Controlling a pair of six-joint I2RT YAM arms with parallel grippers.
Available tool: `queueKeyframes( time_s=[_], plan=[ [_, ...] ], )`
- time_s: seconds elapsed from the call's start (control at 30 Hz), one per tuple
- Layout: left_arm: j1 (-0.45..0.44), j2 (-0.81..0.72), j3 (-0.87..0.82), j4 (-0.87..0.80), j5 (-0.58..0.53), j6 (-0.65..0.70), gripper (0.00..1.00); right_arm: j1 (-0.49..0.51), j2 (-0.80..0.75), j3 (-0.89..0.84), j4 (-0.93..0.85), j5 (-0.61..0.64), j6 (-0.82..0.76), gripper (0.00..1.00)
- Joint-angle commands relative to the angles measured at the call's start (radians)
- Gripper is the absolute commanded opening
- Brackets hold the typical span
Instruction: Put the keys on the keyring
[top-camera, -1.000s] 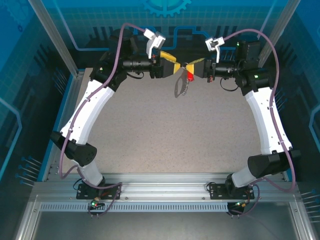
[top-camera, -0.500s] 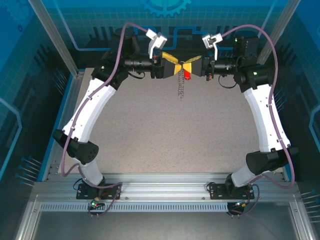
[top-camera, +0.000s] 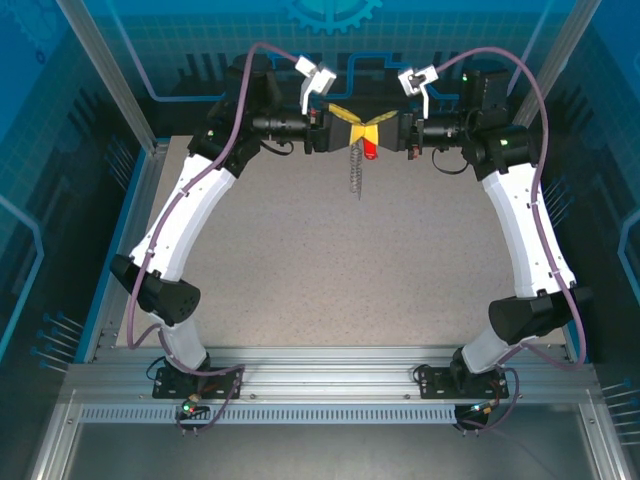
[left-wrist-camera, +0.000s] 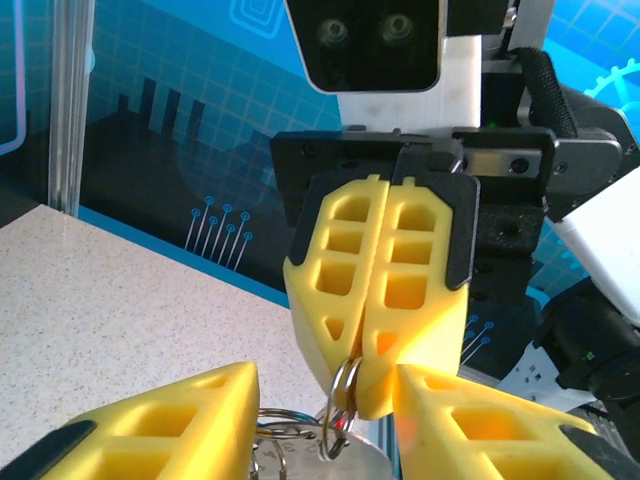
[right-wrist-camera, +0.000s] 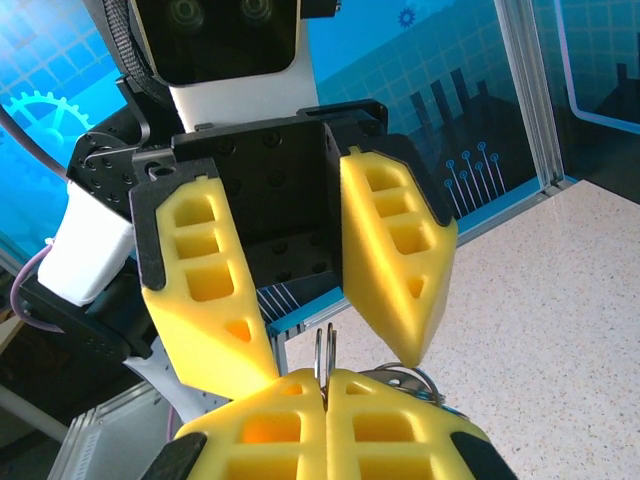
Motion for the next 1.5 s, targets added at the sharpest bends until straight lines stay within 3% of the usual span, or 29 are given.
queueKeyframes(
  time_s=[0.0, 0.2, 0.4, 0.8, 1.13, 1.27, 1.4, 1.47],
  plan=[
    [0.020, 0.002, 0.024, 0.064, 0.041, -0.041, 0.33, 0.012, 0.003, 0.030, -0.019, -0.019, -0.020, 0.00],
    [0.027, 0.000, 0.021, 0.065, 0.059, -0.047, 0.28, 0.011, 0.002, 0.030, -0.016, -0.008, -0.019, 0.00],
    [0.027, -0.006, -0.006, 0.065, 0.064, -0.045, 0.41, 0.011, 0.000, 0.030, -0.011, -0.009, -0.014, 0.00],
    [0.027, -0.010, -0.042, 0.069, 0.062, -0.046, 0.39, 0.004, -0.007, 0.025, -0.008, -0.010, -0.015, 0.00],
    [0.020, -0.016, -0.067, 0.119, 0.066, -0.079, 0.18, 0.003, -0.009, 0.019, 0.000, -0.018, -0.011, 0.00],
    [0.010, -0.016, -0.067, 0.144, 0.061, -0.091, 0.00, 0.002, -0.015, 0.012, 0.001, -0.022, -0.009, 0.00],
    [0.007, -0.026, -0.096, 0.217, 0.038, -0.131, 0.00, -0.004, -0.026, -0.004, 0.005, -0.025, 0.001, 0.00],
    [0.008, -0.055, -0.149, 0.304, -0.007, -0.163, 0.00, -0.012, -0.040, -0.027, 0.022, -0.023, 0.017, 0.07]
  ],
)
